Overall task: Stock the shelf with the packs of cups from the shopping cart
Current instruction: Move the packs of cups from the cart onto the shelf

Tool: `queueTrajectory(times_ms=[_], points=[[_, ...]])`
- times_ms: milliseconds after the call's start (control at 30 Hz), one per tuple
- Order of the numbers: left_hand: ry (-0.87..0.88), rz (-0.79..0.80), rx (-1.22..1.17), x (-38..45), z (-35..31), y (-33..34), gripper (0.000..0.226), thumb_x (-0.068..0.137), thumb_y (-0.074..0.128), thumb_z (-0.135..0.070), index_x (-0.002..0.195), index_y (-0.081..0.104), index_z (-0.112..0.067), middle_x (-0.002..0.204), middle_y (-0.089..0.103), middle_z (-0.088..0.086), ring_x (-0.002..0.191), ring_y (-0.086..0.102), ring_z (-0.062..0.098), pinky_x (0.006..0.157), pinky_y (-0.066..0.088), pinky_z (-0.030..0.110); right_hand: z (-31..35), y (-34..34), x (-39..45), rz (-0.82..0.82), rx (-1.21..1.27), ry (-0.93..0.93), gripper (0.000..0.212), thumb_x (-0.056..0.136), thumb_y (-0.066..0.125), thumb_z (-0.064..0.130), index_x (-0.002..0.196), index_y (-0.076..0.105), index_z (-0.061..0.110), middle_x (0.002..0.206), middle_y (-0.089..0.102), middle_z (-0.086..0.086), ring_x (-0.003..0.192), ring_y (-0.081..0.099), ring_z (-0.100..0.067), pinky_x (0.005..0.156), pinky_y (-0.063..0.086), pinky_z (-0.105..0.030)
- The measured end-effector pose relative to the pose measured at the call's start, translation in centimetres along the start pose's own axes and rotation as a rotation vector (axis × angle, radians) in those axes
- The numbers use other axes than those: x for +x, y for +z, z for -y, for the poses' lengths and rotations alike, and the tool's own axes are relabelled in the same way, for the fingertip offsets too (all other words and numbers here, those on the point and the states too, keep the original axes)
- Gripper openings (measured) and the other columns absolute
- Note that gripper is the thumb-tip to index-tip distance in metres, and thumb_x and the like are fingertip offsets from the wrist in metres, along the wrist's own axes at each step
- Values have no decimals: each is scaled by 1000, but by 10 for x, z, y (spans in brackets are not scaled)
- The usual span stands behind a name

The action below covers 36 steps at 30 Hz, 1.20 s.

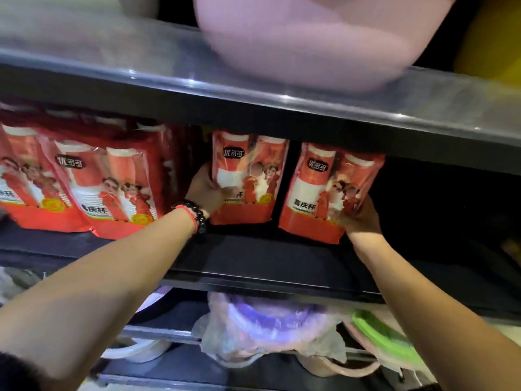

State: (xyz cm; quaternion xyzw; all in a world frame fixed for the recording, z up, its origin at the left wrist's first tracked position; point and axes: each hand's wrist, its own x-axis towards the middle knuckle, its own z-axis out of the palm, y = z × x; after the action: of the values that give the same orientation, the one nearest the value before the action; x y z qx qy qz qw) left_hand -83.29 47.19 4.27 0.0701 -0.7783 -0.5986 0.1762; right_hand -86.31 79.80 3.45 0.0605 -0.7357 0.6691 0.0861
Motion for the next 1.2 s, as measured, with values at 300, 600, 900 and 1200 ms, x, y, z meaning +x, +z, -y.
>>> queueTrajectory(times_ms=[300,600,900,1200], points=[[-87,-43,50,55,15,27,55,87,73,-28,137,54,-17,130,62,5,123,57,25,103,41,30,-25,19,67,102,71,-150,68,83,79,12,142,46,12,131,68,-6,120,66,-25,91,57,-36],[56,-208,91,99,21,38,63,91,67,-11,146,37,-8,148,47,12,135,44,26,95,27,20,-63,44,115,24,33,4,82,81,77,-3,151,39,16,138,61,-13,125,60,-30,105,48,-53],[142,-230,-1,124,38,40,57,90,65,-7,143,42,-12,128,51,-5,114,43,6,87,34,15,-82,58,157,-5,-14,50,65,80,82,10,137,51,20,111,68,6,97,65,-7,86,52,-31],[153,-198,-27,127,64,51,75,86,70,-4,150,32,-13,137,52,0,119,47,7,100,39,23,-84,63,159,-30,-34,-29,54,81,78,0,121,52,26,102,64,17,77,66,15,60,50,-4]])
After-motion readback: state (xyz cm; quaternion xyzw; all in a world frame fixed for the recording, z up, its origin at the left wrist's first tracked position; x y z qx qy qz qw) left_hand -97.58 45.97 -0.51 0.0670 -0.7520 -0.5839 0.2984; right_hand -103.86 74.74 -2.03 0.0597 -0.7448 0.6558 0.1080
